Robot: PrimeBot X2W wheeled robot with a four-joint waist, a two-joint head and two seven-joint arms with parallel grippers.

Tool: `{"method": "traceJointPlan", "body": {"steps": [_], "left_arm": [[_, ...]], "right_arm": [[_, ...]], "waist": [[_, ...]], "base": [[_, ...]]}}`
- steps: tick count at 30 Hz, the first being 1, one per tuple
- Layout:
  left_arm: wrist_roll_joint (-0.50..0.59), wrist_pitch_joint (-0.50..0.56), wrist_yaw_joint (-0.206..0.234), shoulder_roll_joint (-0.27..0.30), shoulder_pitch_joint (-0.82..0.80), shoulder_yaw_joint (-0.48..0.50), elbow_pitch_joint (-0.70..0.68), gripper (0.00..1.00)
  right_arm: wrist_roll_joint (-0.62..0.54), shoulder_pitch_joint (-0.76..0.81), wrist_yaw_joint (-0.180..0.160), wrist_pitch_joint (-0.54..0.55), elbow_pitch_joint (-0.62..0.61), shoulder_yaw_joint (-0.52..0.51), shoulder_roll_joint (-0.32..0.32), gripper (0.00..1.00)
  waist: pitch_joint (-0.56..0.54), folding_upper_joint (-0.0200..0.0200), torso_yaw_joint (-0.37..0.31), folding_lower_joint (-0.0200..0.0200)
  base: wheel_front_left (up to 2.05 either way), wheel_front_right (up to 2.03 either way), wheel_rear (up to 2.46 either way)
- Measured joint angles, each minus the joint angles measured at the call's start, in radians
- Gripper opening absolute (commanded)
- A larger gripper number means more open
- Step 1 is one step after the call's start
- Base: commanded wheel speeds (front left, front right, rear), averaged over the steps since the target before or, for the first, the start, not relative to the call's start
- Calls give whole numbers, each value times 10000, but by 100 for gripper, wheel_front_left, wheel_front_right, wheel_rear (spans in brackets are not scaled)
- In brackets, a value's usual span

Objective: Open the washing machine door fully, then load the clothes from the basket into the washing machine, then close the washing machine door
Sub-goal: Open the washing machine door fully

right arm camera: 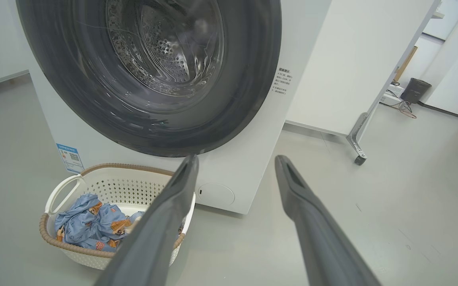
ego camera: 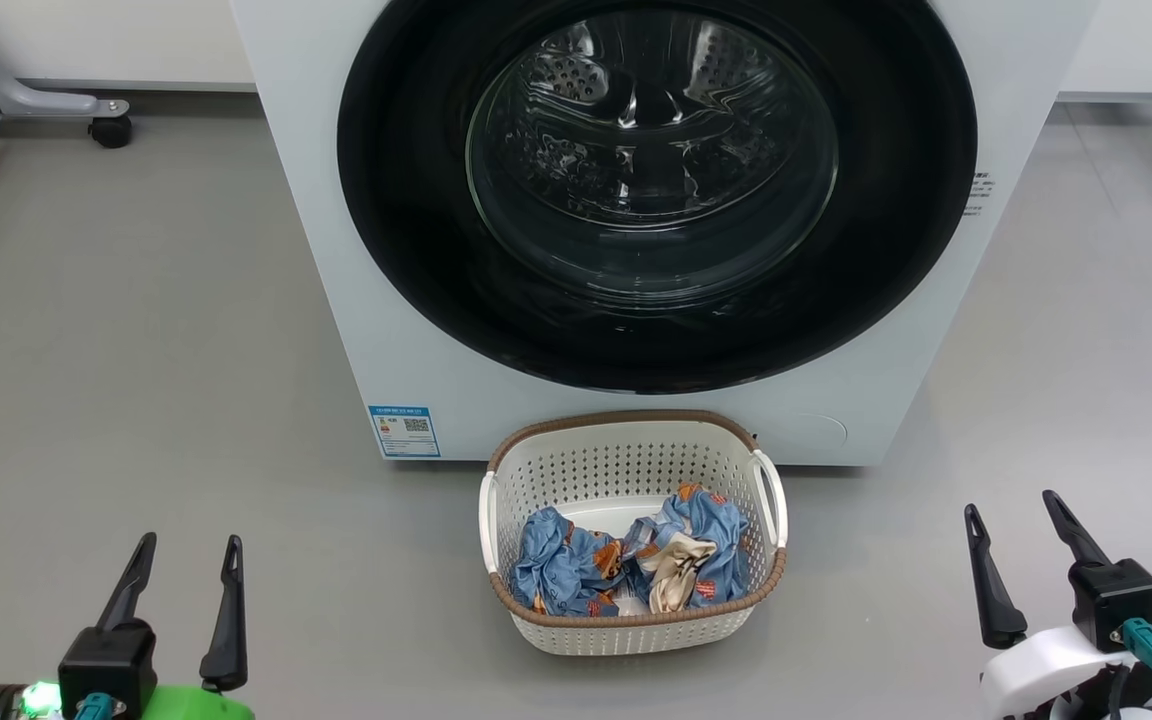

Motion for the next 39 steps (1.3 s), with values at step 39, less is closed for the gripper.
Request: {"method": "traceJointPlan", "body": {"steps": [39], "left_arm": [[109,-2,-267,-253,-217,341,-115,100]], "right_arm": [[-173,15,161,0,6,-217,236,100]], "waist": [[285,0,-122,0]], "base": [[56,56,-112]]}}
